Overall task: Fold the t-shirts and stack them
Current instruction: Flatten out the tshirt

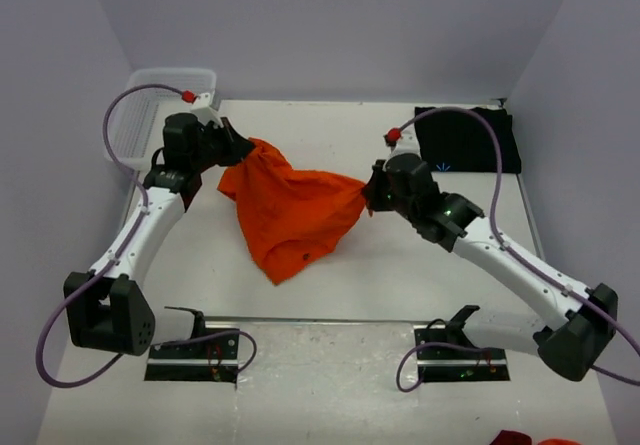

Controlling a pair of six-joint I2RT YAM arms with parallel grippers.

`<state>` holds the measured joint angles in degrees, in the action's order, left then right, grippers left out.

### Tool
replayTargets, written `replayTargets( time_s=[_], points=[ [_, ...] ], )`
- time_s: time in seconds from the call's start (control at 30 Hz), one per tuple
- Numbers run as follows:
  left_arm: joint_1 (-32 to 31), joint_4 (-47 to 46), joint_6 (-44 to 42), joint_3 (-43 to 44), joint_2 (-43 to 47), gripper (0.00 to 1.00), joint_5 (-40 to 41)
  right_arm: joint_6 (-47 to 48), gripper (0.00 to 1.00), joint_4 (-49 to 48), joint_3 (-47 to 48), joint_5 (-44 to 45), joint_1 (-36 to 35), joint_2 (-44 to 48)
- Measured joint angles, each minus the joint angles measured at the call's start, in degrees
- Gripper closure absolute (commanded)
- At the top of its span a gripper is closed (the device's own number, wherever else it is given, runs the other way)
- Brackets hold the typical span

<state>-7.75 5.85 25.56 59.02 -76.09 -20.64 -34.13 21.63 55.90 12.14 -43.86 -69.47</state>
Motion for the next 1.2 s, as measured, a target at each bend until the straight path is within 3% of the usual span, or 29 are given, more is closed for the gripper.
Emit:
replayTargets(
  time_s=[0.23, 0.57, 0.93, 1.07, 1.2],
  points=[
    [0.1, 6.2, -1.7, 6.9, 6.7, 1.00, -0.3, 10.3, 1.00, 11.0, 16.7, 5.0, 5.8, 6.9],
    [0.1, 13.6, -2.8, 11.1, 19.1, 1.00, -3.7, 18.7, 1.00, 21.8, 29.6, 6.5, 6.1, 10.6],
    [0.1, 17.4, -2.4, 15.4, 32.6, 1.00, -15.4, 24.2, 1.00, 30.4, 50.2, 6.1, 6.1, 14.5],
    [-0.4, 16.8, -1.8, 14.2, 37.1, 1.00, -18.2, 24.3, 1.00, 32.7, 53.5, 4.7, 6.0, 16.3],
    [-0.7, 16.0, -0.3, 7.5, 38.8, 1.00, -18.3, 24.3, 1.00, 33.2, 51.5, 4.8, 6.0, 17.0]
  ],
)
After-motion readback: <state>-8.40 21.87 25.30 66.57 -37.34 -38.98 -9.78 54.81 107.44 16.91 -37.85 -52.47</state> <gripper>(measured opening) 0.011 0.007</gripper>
